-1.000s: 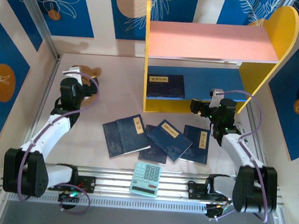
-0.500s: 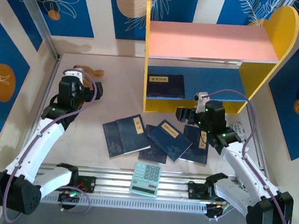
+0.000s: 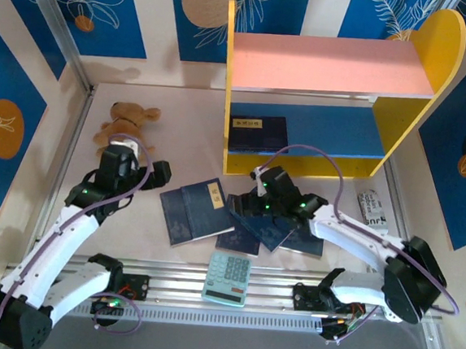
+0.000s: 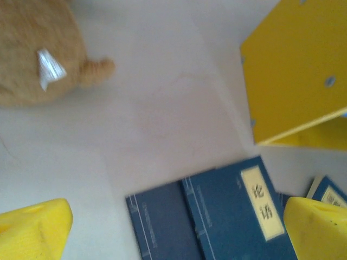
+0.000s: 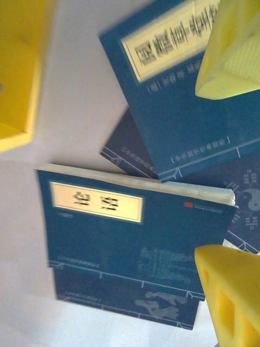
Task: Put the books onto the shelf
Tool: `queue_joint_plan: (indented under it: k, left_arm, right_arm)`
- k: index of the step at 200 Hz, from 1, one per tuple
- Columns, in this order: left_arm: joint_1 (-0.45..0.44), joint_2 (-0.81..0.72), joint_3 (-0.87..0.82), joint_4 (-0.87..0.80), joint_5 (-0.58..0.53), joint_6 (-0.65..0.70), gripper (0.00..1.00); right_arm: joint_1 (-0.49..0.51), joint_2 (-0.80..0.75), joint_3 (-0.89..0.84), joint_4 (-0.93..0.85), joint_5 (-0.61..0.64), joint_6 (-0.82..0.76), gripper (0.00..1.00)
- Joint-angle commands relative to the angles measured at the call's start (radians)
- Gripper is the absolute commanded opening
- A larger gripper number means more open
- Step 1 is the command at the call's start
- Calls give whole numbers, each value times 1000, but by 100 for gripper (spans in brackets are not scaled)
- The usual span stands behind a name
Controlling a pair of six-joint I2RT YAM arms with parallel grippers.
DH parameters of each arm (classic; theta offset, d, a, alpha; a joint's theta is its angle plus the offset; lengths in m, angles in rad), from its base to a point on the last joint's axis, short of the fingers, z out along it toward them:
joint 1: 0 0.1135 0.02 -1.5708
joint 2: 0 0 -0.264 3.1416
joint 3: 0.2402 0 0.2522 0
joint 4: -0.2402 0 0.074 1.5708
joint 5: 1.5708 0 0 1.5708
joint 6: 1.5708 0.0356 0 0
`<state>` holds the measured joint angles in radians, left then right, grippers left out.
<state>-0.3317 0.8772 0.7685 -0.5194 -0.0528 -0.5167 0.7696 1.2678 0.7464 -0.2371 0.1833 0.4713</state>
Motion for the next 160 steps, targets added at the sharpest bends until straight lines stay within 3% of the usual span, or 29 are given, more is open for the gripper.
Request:
queue_joint_plan:
  k: [1, 49, 105, 160]
  left_arm:
    - [-75, -14, -42, -69, -15, -72, 100]
    - [-204, -2, -114, -61, -25, -170, 100]
    - [-223, 163, -97, -4, 95, -139, 100]
    - [-234, 224, -108, 52, 106, -160, 100]
  right_arm:
    - [38, 67, 43, 64, -33, 80, 70]
    - [66, 220, 117, 100, -104, 109, 62]
    - [67, 420, 277, 32, -113, 71, 46]
    - [66, 476, 296, 24, -101, 73, 45]
